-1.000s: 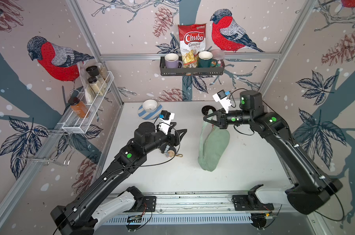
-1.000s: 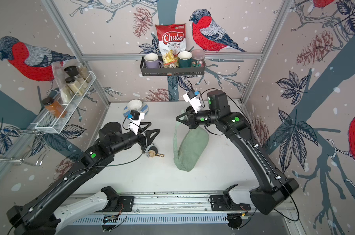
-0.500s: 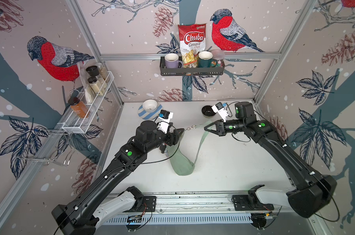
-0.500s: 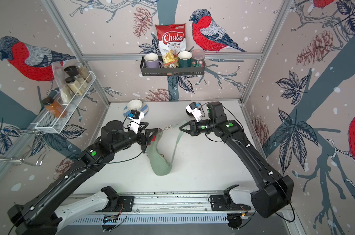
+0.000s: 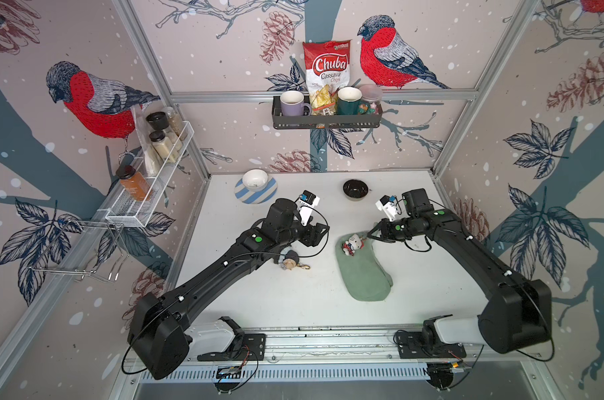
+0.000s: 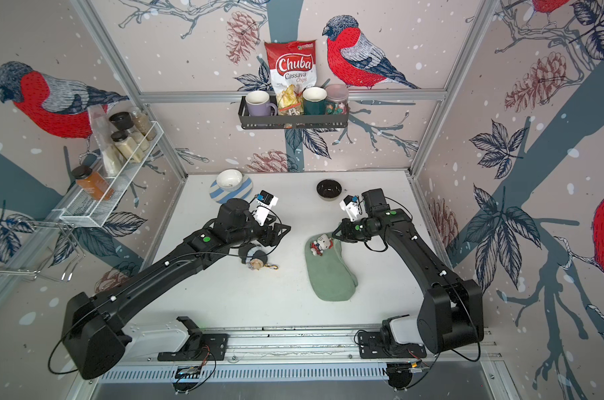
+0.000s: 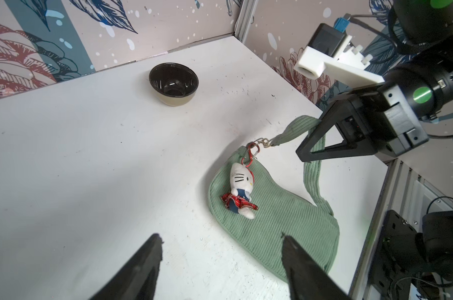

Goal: Remove the decoration from the bag
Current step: Adjust the bag at the center of the board.

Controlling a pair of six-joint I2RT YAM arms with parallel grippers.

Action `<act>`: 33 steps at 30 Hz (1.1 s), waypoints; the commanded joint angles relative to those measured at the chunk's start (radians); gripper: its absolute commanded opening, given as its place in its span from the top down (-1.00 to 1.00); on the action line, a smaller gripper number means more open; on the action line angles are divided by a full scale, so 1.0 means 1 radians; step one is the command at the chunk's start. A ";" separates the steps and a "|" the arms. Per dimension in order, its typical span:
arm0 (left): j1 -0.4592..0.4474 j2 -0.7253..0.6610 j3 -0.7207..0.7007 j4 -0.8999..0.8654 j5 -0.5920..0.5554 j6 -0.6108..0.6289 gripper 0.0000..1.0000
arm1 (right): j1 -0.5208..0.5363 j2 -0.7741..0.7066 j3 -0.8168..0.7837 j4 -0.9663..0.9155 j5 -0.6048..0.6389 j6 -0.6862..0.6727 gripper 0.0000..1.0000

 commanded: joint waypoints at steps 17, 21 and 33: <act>-0.265 0.415 0.270 -0.097 -0.335 -0.047 -0.69 | -0.003 -0.099 -0.064 0.008 0.358 0.130 0.76; -0.291 0.519 0.357 -0.104 -0.305 -0.027 -0.56 | -0.017 -0.088 -0.095 0.022 0.374 0.137 0.79; -0.251 0.758 0.557 -0.143 -0.268 -0.064 -0.29 | -0.083 -0.103 -0.154 0.067 0.453 0.169 1.00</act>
